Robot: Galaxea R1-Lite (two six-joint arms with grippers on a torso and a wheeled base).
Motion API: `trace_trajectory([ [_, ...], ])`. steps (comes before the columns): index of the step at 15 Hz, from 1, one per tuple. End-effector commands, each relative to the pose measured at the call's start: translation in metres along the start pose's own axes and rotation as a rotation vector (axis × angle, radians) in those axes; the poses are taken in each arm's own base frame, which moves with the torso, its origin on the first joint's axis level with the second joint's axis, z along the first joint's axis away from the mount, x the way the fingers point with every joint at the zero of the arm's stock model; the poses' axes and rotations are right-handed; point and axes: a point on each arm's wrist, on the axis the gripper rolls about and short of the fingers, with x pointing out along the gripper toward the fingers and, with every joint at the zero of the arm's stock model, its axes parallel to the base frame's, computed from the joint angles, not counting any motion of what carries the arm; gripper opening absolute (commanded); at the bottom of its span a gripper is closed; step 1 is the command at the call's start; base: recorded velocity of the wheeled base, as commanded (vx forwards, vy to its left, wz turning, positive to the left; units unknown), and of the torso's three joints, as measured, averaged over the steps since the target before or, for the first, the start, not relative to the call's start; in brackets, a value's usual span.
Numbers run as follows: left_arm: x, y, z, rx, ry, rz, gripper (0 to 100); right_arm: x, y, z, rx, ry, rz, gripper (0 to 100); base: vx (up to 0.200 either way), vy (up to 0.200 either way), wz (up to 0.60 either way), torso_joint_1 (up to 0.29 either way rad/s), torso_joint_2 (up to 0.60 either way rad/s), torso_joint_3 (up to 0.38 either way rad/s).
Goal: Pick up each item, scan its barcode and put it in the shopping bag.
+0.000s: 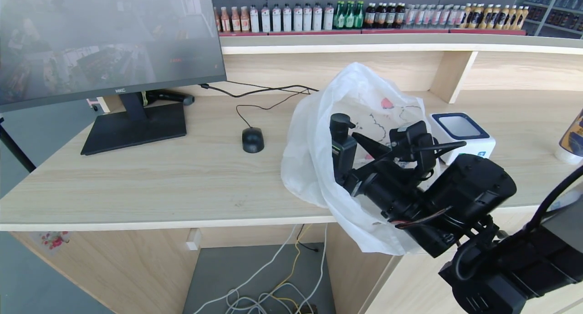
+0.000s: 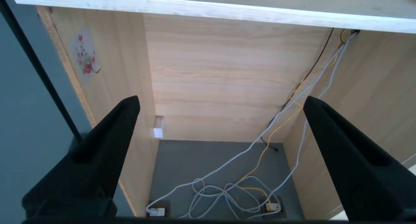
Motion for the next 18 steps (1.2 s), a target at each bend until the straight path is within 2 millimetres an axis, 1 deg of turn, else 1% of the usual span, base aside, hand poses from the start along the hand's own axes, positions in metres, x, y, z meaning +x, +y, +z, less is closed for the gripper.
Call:
trace_trajectory([
  [1, 0.000, 0.000, 0.000, 0.000, 0.000, 0.001, 100, -0.011, -0.001, 0.024, 0.001, -0.052, 0.000, 100, 0.000, 0.000, 0.00, 0.000, 0.00, 0.000],
  [3, 0.000, 0.000, 0.000, 0.000, 0.000, 0.001, 100, -0.018, -0.002, 0.032, 0.001, -0.066, -0.002, 100, 0.000, 0.000, 0.00, 0.000, 0.00, 0.000],
  [6, 0.000, 0.000, 0.000, 0.000, 0.000, -0.001, 100, -0.028, -0.002, 0.033, 0.000, -0.049, -0.003, 100, 0.000, 0.000, 0.00, 0.000, 0.00, 0.000],
  [9, 0.000, 0.000, 0.000, 0.000, 0.000, -0.001, 100, -0.035, -0.003, 0.042, 0.000, -0.067, -0.005, 100, 0.000, 0.000, 0.00, 0.000, 0.00, 0.000],
  [11, 0.000, 0.000, 0.000, 0.000, 0.000, -0.001, 100, -0.048, -0.004, 0.044, -0.005, -0.050, -0.006, 100, 0.000, 0.000, 0.00, 0.000, 0.00, 0.000],
  [12, 0.000, 0.000, 0.000, 0.000, 0.000, -0.001, 100, -0.050, -0.006, 0.043, -0.007, -0.043, -0.013, 100, 0.000, 0.000, 0.00, 0.000, 0.00, 0.000],
  [13, 0.000, 0.000, 0.000, 0.000, 0.000, -0.001, 100, -0.051, -0.013, 0.038, -0.018, -0.023, -0.040, 100, 0.000, 0.000, 0.00, 0.000, 0.00, 0.000],
  [15, 0.000, 0.000, 0.000, 0.001, 0.000, -0.001, 100, -0.050, -0.022, 0.031, -0.027, 0.003, -0.069, 100, 0.000, 0.000, 0.00, 0.000, 0.00, 0.000],
  [17, 0.000, 0.000, 0.000, 0.001, 0.000, 0.001, 100, -0.055, -0.032, 0.036, -0.039, -0.007, -0.108, 100, 0.000, 0.000, 0.00, 0.000, 0.00, 0.000],
  [18, 0.000, 0.000, 0.000, 0.001, 0.000, -0.001, 100, -0.063, -0.036, 0.041, -0.043, -0.013, -0.123, 100, 0.000, 0.000, 0.00, 0.000, 0.00, 0.000],
])
